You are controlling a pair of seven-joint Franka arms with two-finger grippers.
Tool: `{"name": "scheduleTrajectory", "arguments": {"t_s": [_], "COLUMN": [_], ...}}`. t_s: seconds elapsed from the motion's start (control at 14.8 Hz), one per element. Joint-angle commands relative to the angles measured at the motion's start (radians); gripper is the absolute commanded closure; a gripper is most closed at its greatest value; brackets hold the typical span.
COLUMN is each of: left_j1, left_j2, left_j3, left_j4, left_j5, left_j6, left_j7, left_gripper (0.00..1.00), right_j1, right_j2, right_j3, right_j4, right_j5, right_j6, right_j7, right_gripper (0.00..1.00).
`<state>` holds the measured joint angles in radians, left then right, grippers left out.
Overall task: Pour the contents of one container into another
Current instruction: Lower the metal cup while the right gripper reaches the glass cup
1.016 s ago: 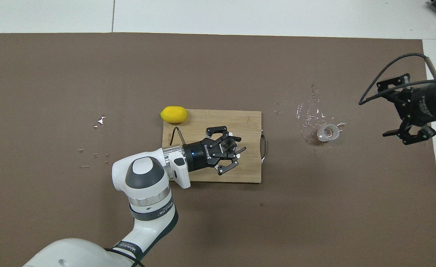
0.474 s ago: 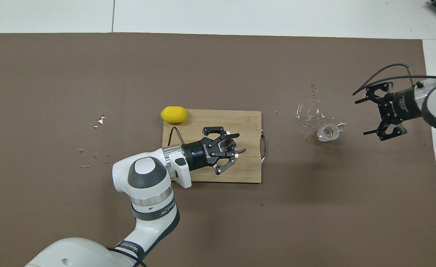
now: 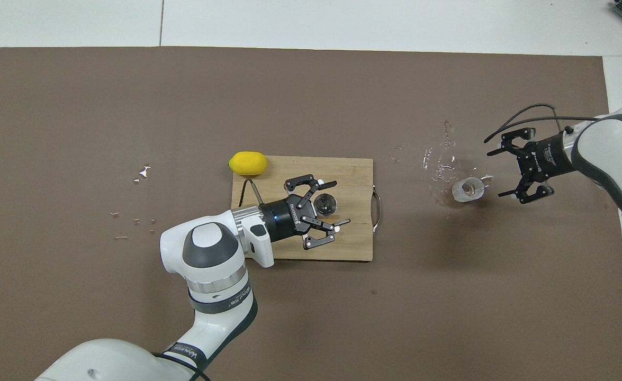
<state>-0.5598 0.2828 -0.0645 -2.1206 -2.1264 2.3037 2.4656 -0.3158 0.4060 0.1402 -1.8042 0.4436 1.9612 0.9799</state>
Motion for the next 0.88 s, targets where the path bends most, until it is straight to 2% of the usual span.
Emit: {"name": "scheduleTrajectory", "arguments": {"t_s": [0.0,0.41,0.81], "left_j1": [-0.023,-0.022,0.003], "left_j2": [0.022,0.056,0.05], "left_j3": [0.014,0.014,0.014], "left_j4": [0.042,0.131,0.151], "left_j5": [-0.017,-0.004,-0.004], "left_j6": [0.033,0.104,0.117], "left_j7": [0.024,0.007,-0.043], "left_gripper": [0.0,0.0,0.0], "right_j1": [-0.017,-0.019,-0.025], "right_j2": [-0.001,-0.015,-0.036], "right_j3": [0.01,0.009,0.007], "right_j4": [-0.035,-0.116,-0.176], "right_j5": [0.044,0.121,0.234], "right_j6": [0.018,0.033,0.065], "right_j7": [-0.047,-0.099,-0.09], "right_gripper": [0.0,0.0,0.02]}}
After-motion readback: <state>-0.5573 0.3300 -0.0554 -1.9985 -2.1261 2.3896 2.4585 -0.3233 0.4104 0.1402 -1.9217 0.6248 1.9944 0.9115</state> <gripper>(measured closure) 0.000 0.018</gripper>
